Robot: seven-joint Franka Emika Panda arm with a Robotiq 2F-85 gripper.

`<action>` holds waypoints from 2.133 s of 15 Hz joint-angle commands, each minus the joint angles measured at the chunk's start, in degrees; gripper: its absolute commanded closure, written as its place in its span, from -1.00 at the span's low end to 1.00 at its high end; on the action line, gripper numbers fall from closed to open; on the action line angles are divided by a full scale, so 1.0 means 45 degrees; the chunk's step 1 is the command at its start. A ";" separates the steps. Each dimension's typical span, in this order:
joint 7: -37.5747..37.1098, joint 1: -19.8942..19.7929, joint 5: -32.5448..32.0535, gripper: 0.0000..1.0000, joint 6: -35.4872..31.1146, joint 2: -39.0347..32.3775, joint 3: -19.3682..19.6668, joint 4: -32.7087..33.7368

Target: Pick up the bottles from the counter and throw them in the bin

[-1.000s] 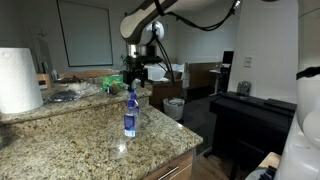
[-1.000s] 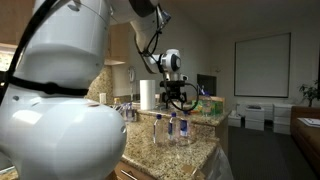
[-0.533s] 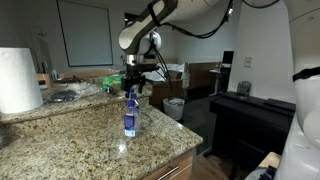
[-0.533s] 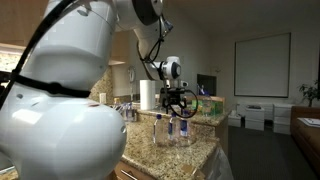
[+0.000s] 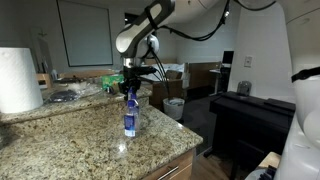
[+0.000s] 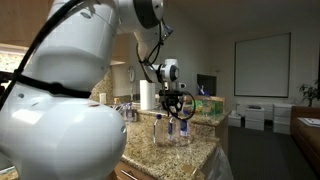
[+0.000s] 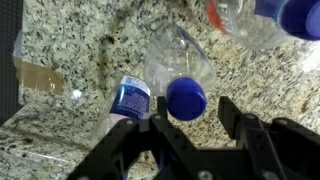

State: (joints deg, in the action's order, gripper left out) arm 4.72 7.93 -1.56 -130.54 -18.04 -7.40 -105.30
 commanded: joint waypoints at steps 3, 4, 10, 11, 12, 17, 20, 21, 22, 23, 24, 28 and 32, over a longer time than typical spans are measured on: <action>0.0223 -0.0094 -0.0115 0.74 -0.0228 0.0216 0.0058 -0.0148; 0.0169 -0.0111 -0.0152 0.86 -0.0189 0.0269 0.0105 -0.0177; 0.0552 -0.0602 0.0128 1.00 0.0133 0.1107 0.0449 -0.0297; 0.0623 -0.0761 0.0148 1.00 0.0178 0.1410 0.0550 -0.0317; 0.0703 -0.0920 0.0191 1.00 0.0255 0.1652 0.0649 -0.0308; 0.1395 -0.1718 0.0570 1.00 0.0758 0.2373 0.1226 -0.0248; 0.2261 -0.1786 0.1458 0.46 0.0838 0.2321 0.1072 -0.0323; 0.2550 -0.1712 0.1766 0.39 0.0809 0.2274 0.0961 -0.0380; 0.2773 -0.1612 0.2009 0.24 0.0781 0.2209 0.0820 -0.0415; 0.2986 -0.1493 0.2242 0.13 0.0788 0.2115 0.0631 -0.0422; 0.3085 -0.1380 0.2360 0.02 0.0805 0.2035 0.0467 -0.0412; 0.2979 -0.0789 0.2109 -0.50 0.0736 0.1643 -0.0127 -0.0365; 0.2369 -0.0308 0.1172 -0.96 0.1038 0.1222 -0.0211 -0.0295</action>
State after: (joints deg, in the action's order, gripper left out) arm 15.79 5.92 6.59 -127.04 -11.76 -8.44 -106.38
